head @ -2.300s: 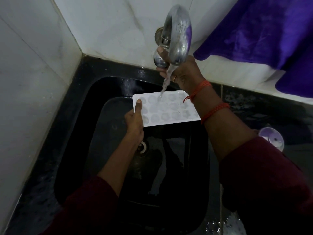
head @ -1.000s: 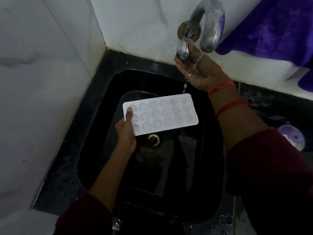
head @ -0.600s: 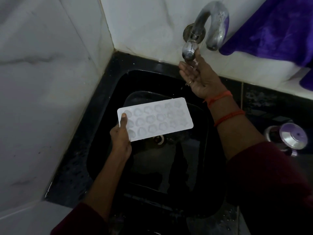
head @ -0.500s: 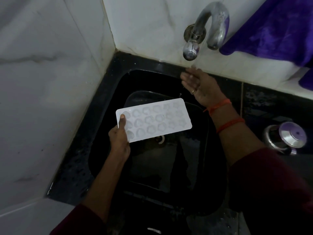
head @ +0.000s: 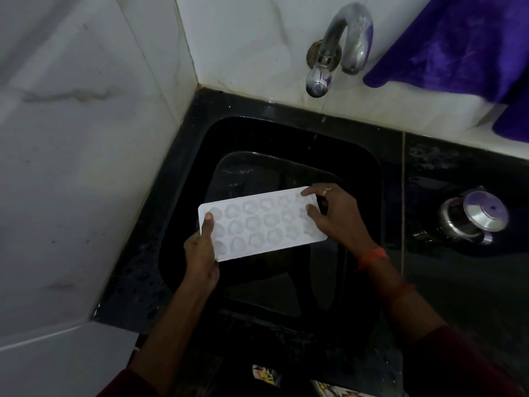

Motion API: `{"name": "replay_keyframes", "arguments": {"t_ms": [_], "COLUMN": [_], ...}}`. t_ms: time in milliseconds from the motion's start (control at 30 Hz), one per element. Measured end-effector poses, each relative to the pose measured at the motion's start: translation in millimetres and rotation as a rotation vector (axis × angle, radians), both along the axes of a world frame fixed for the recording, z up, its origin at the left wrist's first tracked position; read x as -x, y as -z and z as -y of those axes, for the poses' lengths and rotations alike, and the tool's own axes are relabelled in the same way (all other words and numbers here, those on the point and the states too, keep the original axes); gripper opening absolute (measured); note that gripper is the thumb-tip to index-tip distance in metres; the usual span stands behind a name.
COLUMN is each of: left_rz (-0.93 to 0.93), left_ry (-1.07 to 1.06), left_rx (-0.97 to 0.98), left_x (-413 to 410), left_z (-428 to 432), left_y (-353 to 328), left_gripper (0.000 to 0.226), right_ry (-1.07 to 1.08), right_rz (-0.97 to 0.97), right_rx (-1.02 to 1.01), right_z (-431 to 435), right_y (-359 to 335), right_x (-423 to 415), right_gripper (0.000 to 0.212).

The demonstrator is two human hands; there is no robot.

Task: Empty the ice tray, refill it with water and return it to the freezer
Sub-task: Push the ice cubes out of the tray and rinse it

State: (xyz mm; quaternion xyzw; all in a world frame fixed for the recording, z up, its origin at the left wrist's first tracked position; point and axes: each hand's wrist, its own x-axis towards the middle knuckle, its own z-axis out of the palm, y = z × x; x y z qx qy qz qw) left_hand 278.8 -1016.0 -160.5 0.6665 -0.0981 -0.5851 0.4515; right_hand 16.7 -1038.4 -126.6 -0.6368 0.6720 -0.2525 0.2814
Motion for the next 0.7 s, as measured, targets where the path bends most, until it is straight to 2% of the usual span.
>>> {"name": "replay_keyframes", "arguments": {"t_ms": [167,367,700], "left_rz": [0.002,0.0,-0.014], "left_ry": [0.019,0.021,0.016], "left_rx": [0.006,0.013,0.005], "left_x": [-0.5,0.9,5.3], "left_z": [-15.5,-30.8,-42.8], "left_y": [-4.1,-10.4,-16.0], "left_gripper": [0.034,0.034,0.034], "right_ry": [-0.039,-0.044,-0.058], "right_rz": [-0.118,-0.234,-0.329], "right_rx": [-0.106,-0.141,-0.095], "right_z": [-22.1,-37.8,-50.8], "right_y": [-0.1,1.1,-19.3], "right_x": [-0.8,-0.6,-6.8], "right_gripper": [0.026,0.03,0.025]}}
